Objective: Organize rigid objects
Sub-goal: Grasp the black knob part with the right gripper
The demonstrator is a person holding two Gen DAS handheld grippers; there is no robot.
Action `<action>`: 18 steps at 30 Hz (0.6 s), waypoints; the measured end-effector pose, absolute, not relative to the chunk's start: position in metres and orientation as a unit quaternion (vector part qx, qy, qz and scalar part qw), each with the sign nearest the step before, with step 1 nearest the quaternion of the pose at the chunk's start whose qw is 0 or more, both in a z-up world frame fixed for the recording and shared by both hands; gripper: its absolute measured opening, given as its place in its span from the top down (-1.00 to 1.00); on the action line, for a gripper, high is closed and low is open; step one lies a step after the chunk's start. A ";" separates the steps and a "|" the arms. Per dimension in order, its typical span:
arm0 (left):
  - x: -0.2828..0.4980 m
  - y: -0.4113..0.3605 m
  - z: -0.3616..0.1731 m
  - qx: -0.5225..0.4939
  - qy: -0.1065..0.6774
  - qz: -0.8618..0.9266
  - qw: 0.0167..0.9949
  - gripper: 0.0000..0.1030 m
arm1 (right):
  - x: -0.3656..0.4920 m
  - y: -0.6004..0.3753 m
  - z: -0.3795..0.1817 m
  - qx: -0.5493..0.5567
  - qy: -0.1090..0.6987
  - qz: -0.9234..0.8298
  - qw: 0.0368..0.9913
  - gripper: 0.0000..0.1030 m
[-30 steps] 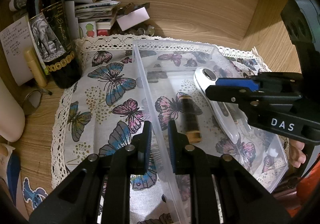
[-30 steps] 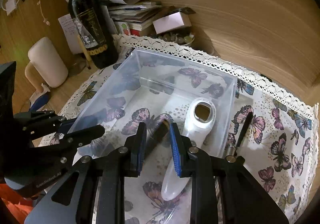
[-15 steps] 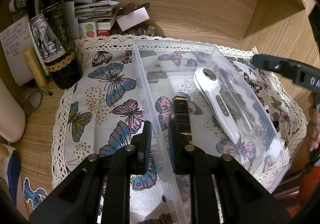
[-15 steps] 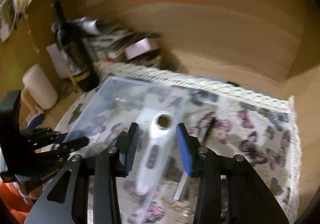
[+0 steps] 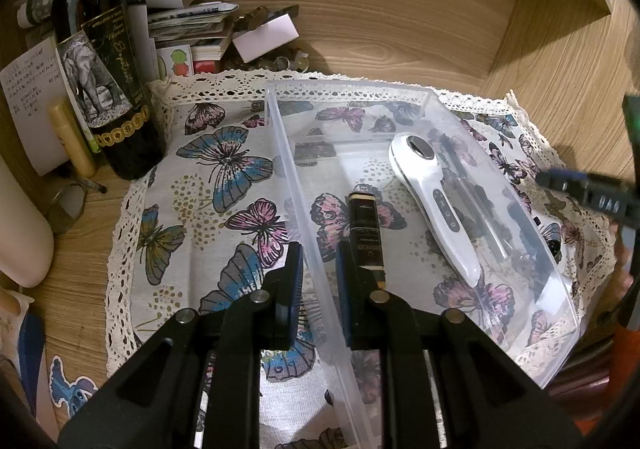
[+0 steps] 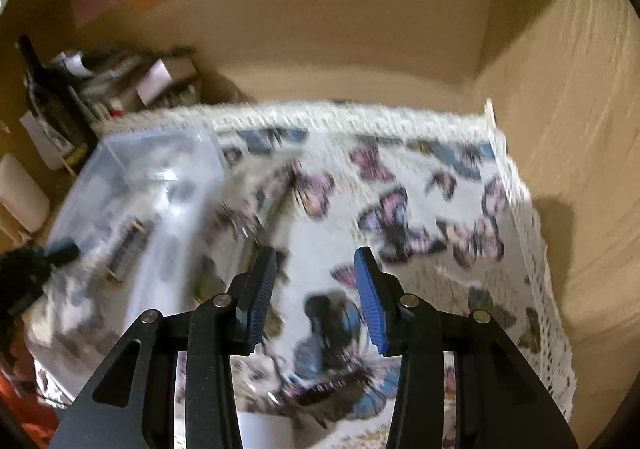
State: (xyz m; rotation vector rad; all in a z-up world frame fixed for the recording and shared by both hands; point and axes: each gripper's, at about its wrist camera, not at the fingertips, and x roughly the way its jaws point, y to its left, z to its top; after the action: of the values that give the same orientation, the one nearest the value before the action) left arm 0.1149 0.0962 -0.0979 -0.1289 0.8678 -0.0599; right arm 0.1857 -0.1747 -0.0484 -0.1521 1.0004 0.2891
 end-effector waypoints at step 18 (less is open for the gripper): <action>0.114 0.097 -0.098 -0.061 0.420 -0.029 0.905 0.68 | 0.167 -0.186 -0.092 -0.084 0.527 0.145 0.833 0.55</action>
State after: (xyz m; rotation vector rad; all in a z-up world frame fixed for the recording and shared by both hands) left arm 0.1142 0.0967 -0.0981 -0.1266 0.8678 -0.0606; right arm 0.1671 -0.1856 -0.0920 -0.1773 1.1170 0.3063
